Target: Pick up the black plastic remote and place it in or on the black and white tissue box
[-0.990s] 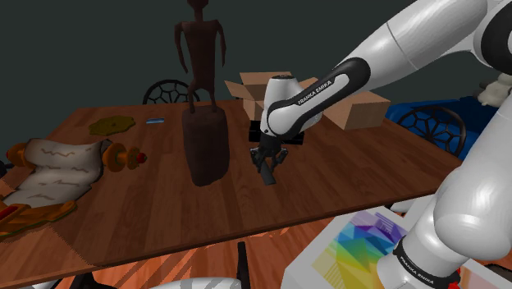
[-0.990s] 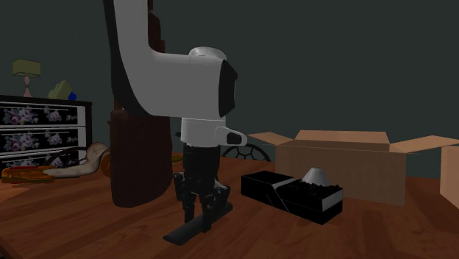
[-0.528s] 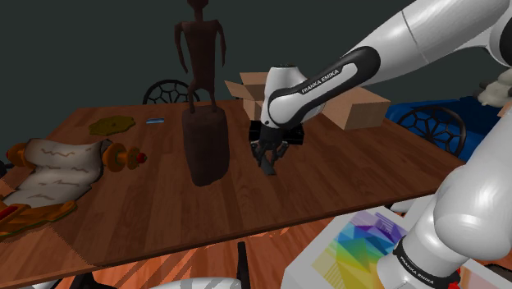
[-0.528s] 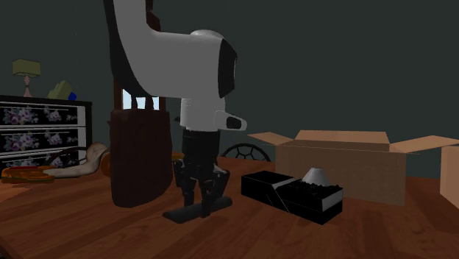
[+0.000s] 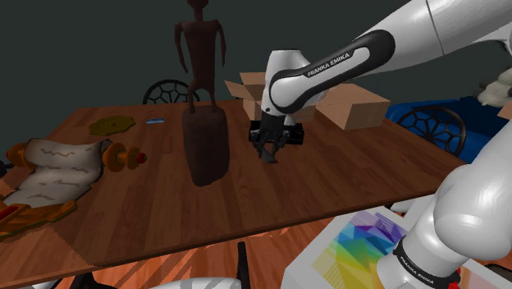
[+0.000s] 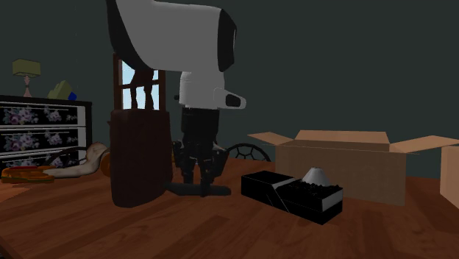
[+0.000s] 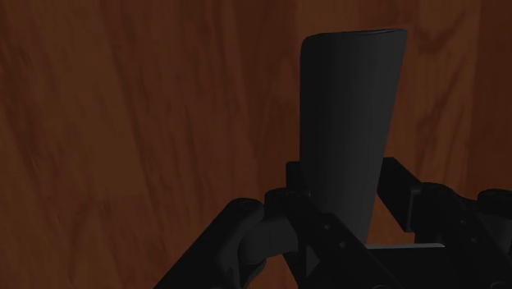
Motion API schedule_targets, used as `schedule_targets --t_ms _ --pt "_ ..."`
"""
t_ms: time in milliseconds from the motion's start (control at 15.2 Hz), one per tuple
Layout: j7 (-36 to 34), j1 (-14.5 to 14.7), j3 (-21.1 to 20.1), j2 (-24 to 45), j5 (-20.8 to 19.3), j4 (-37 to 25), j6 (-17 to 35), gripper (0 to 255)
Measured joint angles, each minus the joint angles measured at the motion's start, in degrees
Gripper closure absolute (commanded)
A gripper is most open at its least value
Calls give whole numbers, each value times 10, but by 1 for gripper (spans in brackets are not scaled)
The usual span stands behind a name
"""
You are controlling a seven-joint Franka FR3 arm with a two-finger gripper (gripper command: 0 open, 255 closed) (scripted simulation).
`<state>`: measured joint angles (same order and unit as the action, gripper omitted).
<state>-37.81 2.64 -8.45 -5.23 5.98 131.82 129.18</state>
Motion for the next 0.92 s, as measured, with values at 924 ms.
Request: schedule_targets --t_ms 924 --pt "-3 -2 4 -41 -1 -67 -108 255"
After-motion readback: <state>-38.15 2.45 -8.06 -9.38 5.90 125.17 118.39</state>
